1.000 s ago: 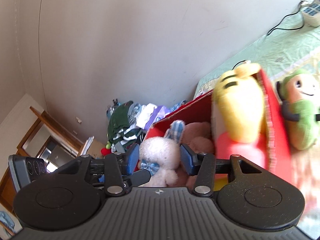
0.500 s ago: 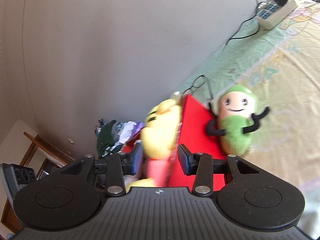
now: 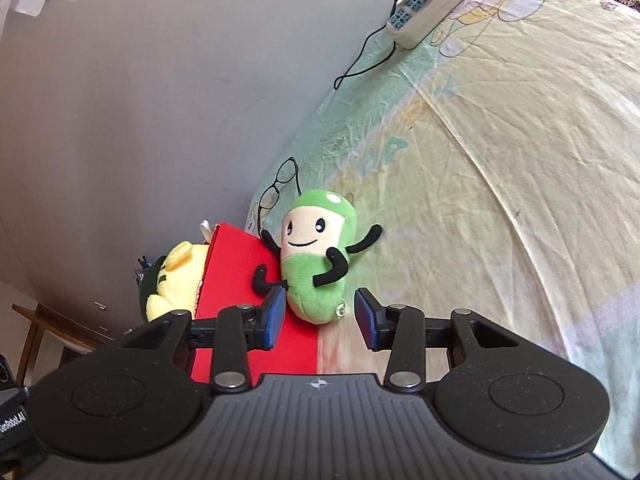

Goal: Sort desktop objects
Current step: 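Move both tools back to the bed toward the green bean doll, then close both tools on the body of the green bean doll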

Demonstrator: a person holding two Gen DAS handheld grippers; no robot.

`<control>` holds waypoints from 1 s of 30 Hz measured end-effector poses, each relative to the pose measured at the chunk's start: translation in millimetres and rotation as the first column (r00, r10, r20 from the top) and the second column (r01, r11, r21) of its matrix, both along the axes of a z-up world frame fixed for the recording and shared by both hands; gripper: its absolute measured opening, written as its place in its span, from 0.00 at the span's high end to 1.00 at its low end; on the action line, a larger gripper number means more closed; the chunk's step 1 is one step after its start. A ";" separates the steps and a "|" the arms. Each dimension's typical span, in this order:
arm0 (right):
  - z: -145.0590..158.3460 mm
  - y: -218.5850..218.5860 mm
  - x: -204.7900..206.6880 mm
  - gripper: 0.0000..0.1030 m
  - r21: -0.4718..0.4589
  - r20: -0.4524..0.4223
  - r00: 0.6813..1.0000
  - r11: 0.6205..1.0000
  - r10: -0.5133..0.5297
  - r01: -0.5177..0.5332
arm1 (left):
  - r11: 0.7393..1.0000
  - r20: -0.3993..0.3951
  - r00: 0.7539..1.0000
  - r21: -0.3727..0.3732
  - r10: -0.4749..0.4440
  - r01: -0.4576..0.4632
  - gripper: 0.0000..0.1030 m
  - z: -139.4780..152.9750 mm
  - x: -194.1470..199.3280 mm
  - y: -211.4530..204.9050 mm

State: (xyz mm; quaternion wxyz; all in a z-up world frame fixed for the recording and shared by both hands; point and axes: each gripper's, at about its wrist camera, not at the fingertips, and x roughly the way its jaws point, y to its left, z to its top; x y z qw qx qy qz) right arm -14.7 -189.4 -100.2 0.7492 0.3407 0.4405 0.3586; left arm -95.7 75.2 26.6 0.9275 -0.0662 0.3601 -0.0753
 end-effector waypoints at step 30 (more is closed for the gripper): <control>-58.8 52.0 70.9 0.87 0.152 -0.115 0.970 0.969 0.213 -0.195 | 0.986 -0.097 0.988 0.121 0.124 -0.112 0.28 -46.4 35.6 -34.7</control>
